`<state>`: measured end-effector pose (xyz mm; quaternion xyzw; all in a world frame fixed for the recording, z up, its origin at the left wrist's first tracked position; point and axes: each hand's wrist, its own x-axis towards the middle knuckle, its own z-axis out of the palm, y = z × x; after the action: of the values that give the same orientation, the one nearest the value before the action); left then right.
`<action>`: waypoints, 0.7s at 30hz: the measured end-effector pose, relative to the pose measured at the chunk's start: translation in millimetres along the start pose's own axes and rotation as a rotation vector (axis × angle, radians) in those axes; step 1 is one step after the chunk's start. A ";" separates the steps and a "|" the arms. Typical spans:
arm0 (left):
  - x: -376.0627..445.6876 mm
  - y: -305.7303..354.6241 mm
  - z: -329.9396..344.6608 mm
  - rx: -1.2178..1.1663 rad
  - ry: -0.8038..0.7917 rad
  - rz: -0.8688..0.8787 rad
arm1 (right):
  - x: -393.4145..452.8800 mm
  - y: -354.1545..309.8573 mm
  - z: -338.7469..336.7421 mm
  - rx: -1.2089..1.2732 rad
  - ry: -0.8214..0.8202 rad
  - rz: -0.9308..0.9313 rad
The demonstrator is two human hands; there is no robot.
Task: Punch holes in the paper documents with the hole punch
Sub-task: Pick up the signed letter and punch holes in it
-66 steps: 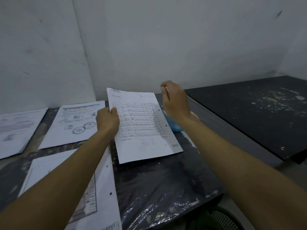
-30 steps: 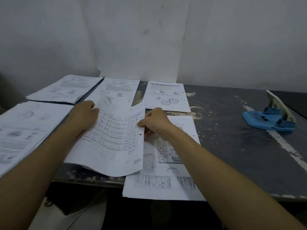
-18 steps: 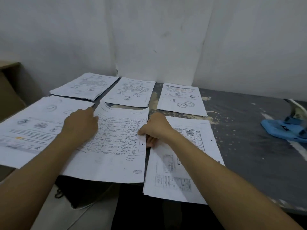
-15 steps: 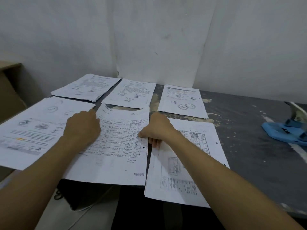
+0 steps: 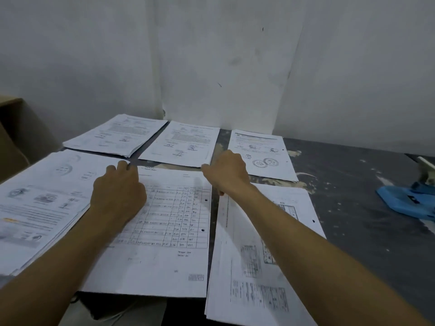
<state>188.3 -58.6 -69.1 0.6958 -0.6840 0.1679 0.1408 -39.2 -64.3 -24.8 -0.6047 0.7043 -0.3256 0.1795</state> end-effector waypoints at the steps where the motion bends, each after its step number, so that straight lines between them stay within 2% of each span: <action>1: 5.5 2.0 1.4 -0.016 0.012 0.009 | 7.0 -1.7 3.3 -0.003 0.013 -0.003; 8: 61.4 24.8 22.2 -0.153 0.136 0.091 | 48.3 -13.6 10.9 -0.036 0.034 -0.036; 11: 92.3 31.7 35.4 -0.187 0.133 0.108 | 69.0 -20.0 20.9 -0.066 0.030 -0.033; 17: 144.6 40.7 52.2 -0.167 -0.029 0.045 | 102.9 -18.1 43.7 -0.101 -0.046 0.045; 21: 160.4 45.4 60.5 -0.223 -0.229 -0.069 | 114.9 -14.2 47.3 -0.151 -0.071 0.099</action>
<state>146.8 -230.5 -56.9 0.7135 -0.6857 0.0059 0.1440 -21.7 -187.8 -33.2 -0.5920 0.7493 -0.2406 0.1739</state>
